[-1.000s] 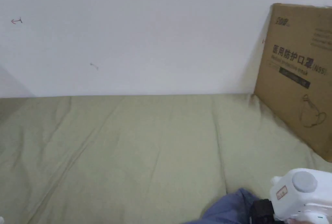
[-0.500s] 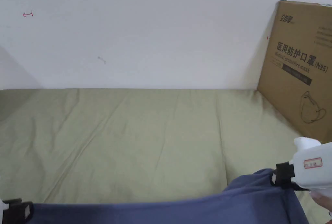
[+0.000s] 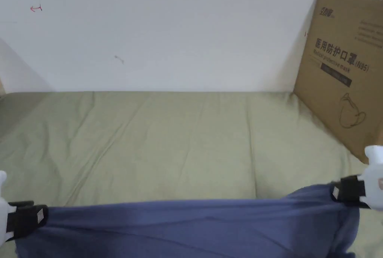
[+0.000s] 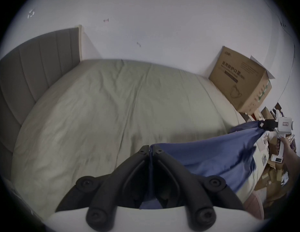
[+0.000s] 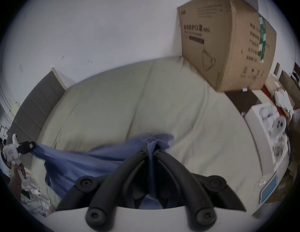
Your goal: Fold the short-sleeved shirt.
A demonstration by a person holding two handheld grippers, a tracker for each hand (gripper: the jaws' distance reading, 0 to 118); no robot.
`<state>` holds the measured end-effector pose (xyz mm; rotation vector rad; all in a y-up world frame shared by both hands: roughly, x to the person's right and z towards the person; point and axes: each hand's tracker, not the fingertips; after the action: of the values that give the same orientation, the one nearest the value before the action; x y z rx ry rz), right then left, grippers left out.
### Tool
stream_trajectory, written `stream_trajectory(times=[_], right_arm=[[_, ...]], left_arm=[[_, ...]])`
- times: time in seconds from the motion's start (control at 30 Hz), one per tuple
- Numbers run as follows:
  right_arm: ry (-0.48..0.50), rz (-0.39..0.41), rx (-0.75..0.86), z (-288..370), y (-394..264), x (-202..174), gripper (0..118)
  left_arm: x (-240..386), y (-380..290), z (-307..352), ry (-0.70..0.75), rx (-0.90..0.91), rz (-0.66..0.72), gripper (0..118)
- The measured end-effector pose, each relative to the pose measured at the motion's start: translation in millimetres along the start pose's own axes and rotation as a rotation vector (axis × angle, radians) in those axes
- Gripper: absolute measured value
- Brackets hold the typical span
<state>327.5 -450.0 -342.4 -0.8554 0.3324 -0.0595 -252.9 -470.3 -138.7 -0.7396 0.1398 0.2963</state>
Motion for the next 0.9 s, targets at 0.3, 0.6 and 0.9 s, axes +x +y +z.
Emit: stream_trajectory(times=[0.3, 0.6, 0.9], right_arm=[[0.006, -0.067, -0.242, 25.0, -132.3, 36.5, 2], [-0.056, 0.006, -0.297, 7.0, -134.9, 25.5, 90], [0.016, 0.141, 0.293, 141.3, -115.4, -55.6, 94]], left_arm=[[-11.6, -113.1, 19.7, -0.054, -0.254, -0.009, 1], [-29.3, -128.1, 11.6, -0.122, -0.305, 0.164, 89], [53.2, -90.7, 119.4, -0.096, 0.211, 0.06, 102]])
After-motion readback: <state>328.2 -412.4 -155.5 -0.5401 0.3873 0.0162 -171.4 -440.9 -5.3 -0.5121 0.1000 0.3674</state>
